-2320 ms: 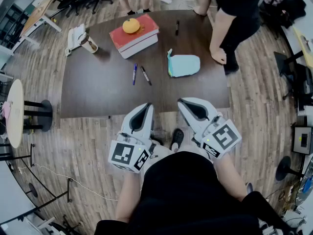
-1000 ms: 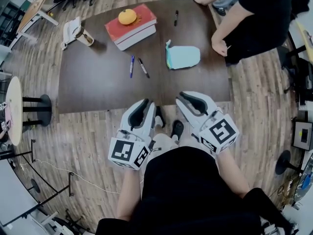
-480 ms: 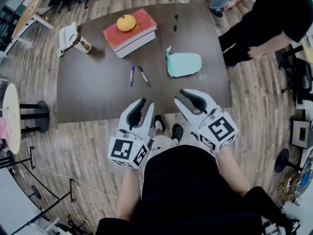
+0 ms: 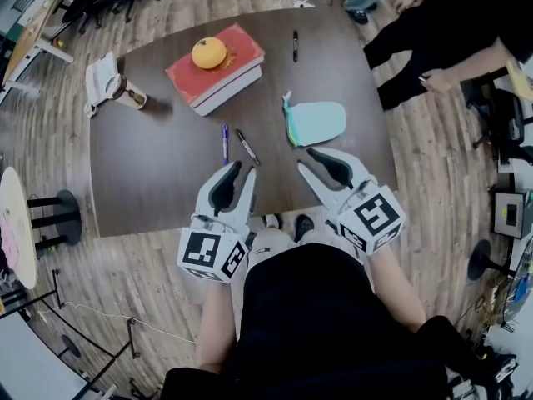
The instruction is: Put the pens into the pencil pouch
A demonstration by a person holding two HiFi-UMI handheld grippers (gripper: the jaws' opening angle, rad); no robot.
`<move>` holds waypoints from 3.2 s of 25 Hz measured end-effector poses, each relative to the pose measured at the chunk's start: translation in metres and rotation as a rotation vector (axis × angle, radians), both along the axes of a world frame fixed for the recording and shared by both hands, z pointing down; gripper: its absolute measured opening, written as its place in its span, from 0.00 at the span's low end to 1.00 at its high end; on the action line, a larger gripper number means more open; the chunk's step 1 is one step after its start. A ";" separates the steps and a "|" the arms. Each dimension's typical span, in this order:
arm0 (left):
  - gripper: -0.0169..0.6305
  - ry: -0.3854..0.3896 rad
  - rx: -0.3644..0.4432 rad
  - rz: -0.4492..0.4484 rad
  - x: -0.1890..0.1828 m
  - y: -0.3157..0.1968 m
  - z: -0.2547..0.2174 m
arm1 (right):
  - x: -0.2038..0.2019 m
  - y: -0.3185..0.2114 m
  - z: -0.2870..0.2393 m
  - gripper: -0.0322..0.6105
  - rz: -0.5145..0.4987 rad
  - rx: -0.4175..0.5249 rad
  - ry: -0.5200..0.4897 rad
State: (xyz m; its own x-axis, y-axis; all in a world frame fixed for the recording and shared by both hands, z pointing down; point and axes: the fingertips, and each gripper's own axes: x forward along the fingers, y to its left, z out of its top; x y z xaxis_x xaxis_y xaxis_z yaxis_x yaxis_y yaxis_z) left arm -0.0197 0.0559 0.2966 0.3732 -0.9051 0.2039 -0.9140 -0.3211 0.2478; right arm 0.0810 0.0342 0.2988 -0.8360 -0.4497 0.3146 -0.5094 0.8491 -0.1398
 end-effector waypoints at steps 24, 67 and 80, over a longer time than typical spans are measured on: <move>0.18 0.038 -0.081 0.152 -0.065 -0.082 0.047 | -0.047 -0.078 0.050 0.18 0.192 -0.060 0.149; 0.18 0.031 -0.271 0.185 -0.057 -0.131 0.149 | -0.047 -0.179 0.222 0.19 0.133 -0.090 0.581; 0.18 0.028 -0.326 0.199 -0.054 -0.135 0.175 | -0.045 -0.191 0.276 0.20 0.093 -0.104 0.719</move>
State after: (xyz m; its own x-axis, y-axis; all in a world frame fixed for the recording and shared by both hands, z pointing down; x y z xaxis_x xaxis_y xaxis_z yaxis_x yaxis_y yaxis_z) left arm -0.0738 -0.0790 0.4718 0.5446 -0.7036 0.4563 -0.8331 -0.3916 0.3906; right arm 0.0357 -0.1572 0.5748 -0.3662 -0.4465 0.8164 -0.5752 0.7982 0.1786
